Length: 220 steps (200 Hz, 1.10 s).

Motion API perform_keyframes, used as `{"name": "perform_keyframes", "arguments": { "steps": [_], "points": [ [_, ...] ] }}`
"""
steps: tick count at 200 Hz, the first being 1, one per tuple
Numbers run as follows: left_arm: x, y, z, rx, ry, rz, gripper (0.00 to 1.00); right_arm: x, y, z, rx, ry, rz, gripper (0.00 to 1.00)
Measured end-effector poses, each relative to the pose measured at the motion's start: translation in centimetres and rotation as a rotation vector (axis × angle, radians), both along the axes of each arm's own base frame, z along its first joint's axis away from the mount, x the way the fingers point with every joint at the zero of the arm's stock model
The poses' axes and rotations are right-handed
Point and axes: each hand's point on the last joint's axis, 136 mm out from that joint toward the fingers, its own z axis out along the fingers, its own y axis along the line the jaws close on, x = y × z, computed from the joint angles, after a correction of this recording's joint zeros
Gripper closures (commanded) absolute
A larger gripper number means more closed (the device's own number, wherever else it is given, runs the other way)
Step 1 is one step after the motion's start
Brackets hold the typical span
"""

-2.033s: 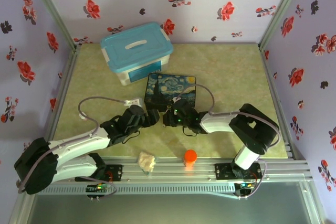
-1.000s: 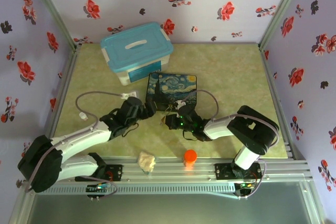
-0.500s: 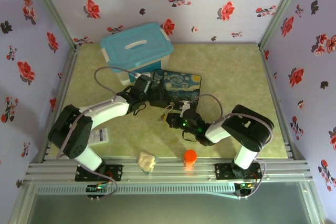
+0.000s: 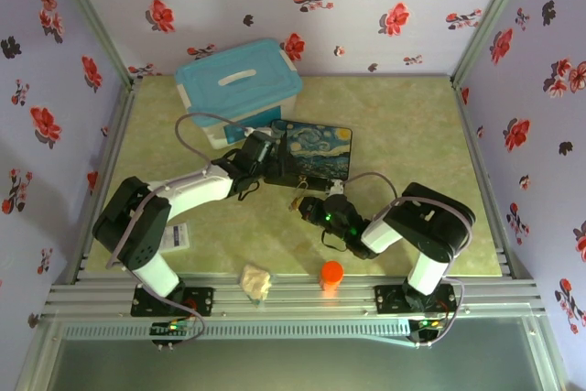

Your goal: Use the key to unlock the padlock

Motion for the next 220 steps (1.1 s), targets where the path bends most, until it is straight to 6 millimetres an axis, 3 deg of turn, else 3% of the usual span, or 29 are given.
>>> {"name": "perform_keyframes", "arguments": {
  "steps": [93,220],
  "points": [
    [-1.3,-1.2,-0.1,-0.041,-0.020,0.015,0.46,0.8,0.1,-0.2,0.216,0.020,-0.131,1.00],
    [-2.2,-1.2,-0.2,-0.065,-0.012,0.018,0.47,1.9,-1.3,-0.4,0.366,0.134,-0.297,1.00]
  ]
}}
